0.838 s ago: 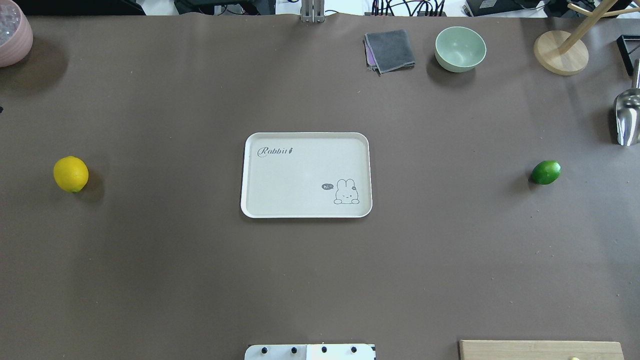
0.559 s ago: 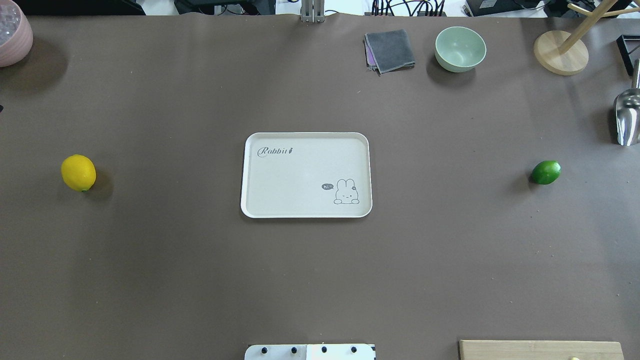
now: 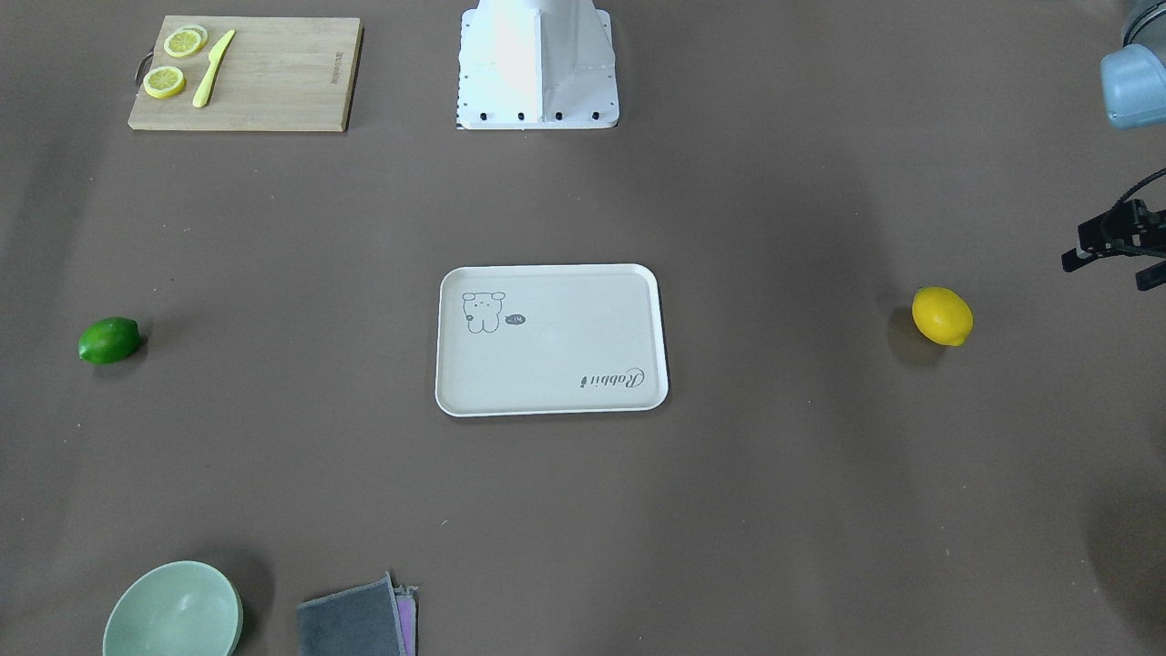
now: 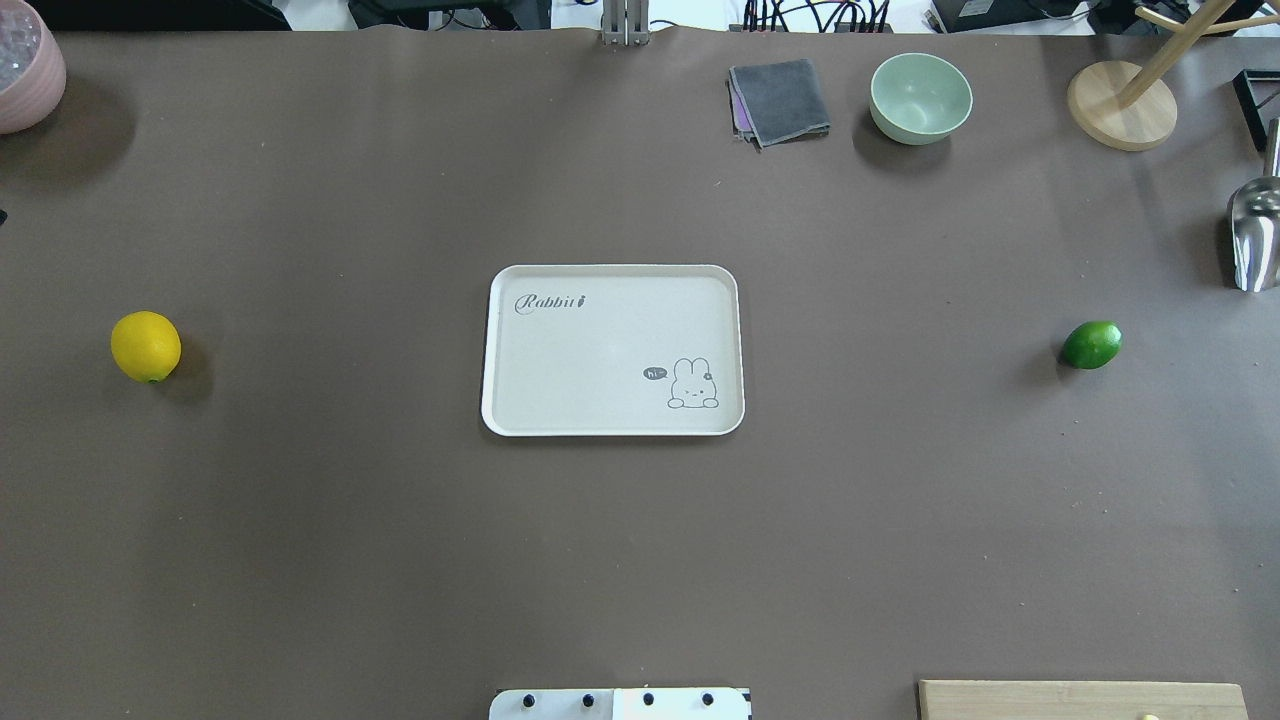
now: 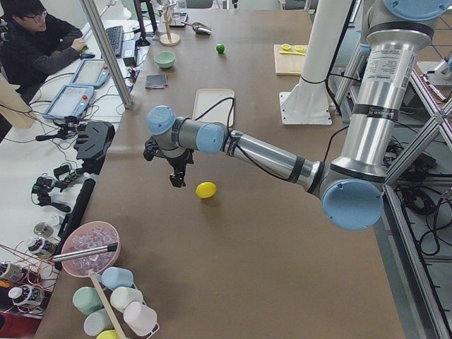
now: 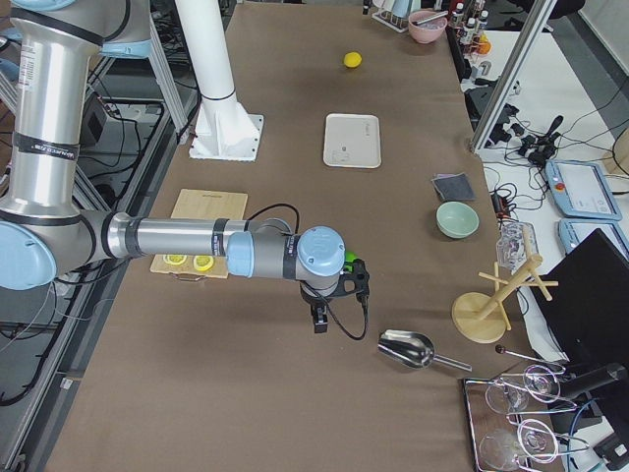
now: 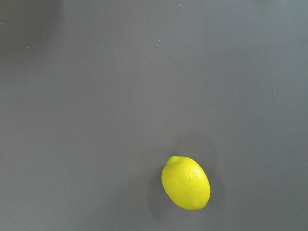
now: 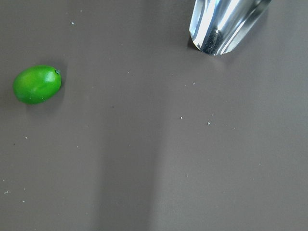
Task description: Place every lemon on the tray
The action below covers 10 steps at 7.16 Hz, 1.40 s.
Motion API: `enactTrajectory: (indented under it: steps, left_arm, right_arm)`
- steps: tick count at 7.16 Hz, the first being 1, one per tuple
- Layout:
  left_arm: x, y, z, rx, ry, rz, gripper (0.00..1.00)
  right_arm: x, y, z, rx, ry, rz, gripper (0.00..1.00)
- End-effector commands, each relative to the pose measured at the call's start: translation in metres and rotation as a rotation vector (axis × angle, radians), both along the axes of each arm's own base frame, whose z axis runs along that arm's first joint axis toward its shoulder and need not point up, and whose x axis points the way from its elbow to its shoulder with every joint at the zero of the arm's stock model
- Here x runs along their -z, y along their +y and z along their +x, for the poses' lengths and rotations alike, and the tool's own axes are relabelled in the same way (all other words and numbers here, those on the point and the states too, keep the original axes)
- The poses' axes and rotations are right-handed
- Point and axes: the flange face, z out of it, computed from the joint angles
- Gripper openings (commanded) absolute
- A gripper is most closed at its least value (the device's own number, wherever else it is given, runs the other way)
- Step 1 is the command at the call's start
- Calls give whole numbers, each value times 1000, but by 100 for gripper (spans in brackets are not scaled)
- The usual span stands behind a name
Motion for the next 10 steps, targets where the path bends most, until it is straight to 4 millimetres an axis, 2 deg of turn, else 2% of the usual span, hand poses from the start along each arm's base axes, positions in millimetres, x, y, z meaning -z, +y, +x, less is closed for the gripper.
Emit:
enactTrajectory:
  steps: [1,3,5,7,10]
  left_arm:
    - [-5,6,-1,-1,2,0,100]
    - [17,-9,6,-6,8,36,100]
    - [35,-12,58,9,13,-40,100]
    - [48,-5,104,72,26,-115,99]
    - [54,6,147,122,-13,-139,99]
  right_arm:
    - [-2,0,0,-3,1,-11,100]
    - [-2,0,0,-14,-2,-21,100]
    - [0,-1,0,-13,-4,-16,100]
    - [1,-1,0,-14,-7,-15,100]
    - [1,0,0,-14,-7,-16,100]
